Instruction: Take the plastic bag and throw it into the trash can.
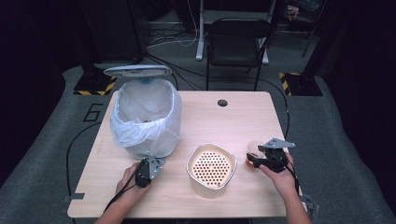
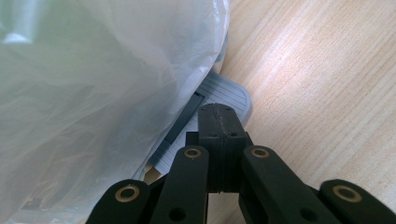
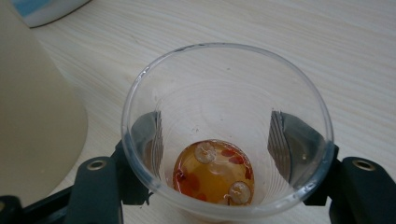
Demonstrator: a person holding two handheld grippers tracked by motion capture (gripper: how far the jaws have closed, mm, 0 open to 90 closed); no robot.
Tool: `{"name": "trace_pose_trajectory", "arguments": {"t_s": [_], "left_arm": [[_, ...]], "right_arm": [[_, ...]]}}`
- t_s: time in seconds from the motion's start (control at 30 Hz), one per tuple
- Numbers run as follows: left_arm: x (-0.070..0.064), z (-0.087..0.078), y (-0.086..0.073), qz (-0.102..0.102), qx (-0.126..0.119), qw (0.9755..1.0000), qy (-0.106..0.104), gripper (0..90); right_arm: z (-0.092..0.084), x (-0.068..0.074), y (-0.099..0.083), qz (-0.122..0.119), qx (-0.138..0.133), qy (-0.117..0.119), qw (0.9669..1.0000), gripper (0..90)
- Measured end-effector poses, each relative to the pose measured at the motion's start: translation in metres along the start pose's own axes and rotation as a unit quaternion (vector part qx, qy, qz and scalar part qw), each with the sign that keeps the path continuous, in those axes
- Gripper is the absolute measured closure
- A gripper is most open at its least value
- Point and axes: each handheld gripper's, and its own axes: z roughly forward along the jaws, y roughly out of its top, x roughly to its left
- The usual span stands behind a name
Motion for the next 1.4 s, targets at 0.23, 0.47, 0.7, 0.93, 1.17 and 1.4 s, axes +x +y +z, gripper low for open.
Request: {"name": "trace_pose_trajectory", "arguments": {"t_s": [0.23, 0.47, 0.7, 0.93, 1.17, 1.4], "left_arm": [[0.000, 0.000, 0.000, 0.000, 0.000, 1.0000, 0.000, 90.0], [0.000, 0.000, 0.000, 0.000, 0.000, 1.0000, 0.000, 90.0], [0.000, 0.000, 0.000, -0.001, 0.000, 1.0000, -0.002, 90.0], [0.000, 0.000, 0.000, 0.000, 0.000, 1.0000, -0.002, 90.0], [0.000, 0.000, 0.000, 0.001, 0.000, 1.0000, 0.000, 90.0], [0.000, 0.000, 0.000, 0.000, 0.001, 1.0000, -0.002, 90.0]], "right_arm": [[-0.003, 0.002, 0.021, -0.020, -0.009, 0.018, 0.9996, 36.2], [-0.005, 0.007, 0.053, -0.060, -0.036, 0.058, 0.9959, 36.9], [-0.004, 0.014, 0.078, -0.104, -0.043, 0.087, 0.9898, 37.3], [0.000, 0.019, 0.094, -0.133, -0.042, 0.103, 0.9848, 37.7], [0.003, 0.022, 0.105, -0.154, -0.051, 0.112, 0.9803, 37.7], [0.010, 0.026, 0.120, -0.163, -0.067, 0.141, 0.9742, 37.6]]}}
